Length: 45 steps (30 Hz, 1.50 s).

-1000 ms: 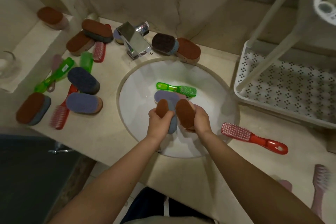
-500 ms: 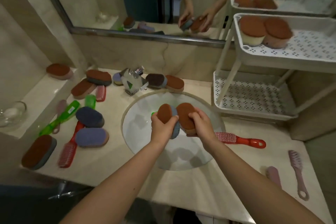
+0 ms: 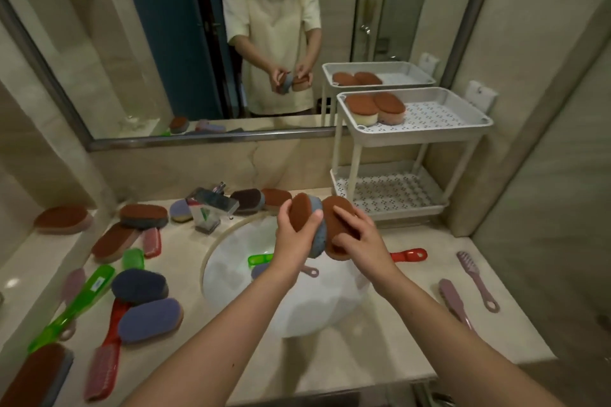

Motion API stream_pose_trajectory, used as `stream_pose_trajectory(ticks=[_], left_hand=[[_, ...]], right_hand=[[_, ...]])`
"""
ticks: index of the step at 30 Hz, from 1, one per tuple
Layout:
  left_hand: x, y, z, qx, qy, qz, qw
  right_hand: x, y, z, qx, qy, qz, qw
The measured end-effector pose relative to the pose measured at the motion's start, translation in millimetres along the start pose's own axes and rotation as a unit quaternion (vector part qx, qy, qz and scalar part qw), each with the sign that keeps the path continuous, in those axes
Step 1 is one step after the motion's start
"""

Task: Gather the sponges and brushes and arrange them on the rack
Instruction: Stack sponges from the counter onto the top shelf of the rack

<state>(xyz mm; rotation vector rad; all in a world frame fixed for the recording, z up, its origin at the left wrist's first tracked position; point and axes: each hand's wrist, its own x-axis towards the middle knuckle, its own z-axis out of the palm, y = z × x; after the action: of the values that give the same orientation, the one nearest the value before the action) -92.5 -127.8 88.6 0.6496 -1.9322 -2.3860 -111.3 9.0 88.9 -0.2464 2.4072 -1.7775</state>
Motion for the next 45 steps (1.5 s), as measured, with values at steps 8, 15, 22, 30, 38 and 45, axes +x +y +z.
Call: stream_pose_trajectory(ticks=[8,15,22,30,38,45], left_hand=[[10,44,37,0.132,-0.074,0.079,0.985],[28,88,88,0.149,-0.167,0.175,0.959],[55,117,157,0.114,-0.115,0.243,0.956],[113,125,232,0.24,-0.045,0.288,0.926],[166,133,276,0.463,0.09,0.298,0.83],[187,130,287,0.549,0.127,0.286,0.775]], right_hand=[[9,-31,-51,-0.118,0.036,-0.073,0.99],[44,-54,-110,-0.125,0.129,-0.094,0.979],[95,-55,-182,-0.136,0.165,-0.096,0.972],[173,-46,-250,-0.2,0.181,-0.074,0.96],[235,-32,-277,-0.259,0.148,-0.062,0.952],[251,-30,-275,-0.34,0.131,-0.082,0.928]])
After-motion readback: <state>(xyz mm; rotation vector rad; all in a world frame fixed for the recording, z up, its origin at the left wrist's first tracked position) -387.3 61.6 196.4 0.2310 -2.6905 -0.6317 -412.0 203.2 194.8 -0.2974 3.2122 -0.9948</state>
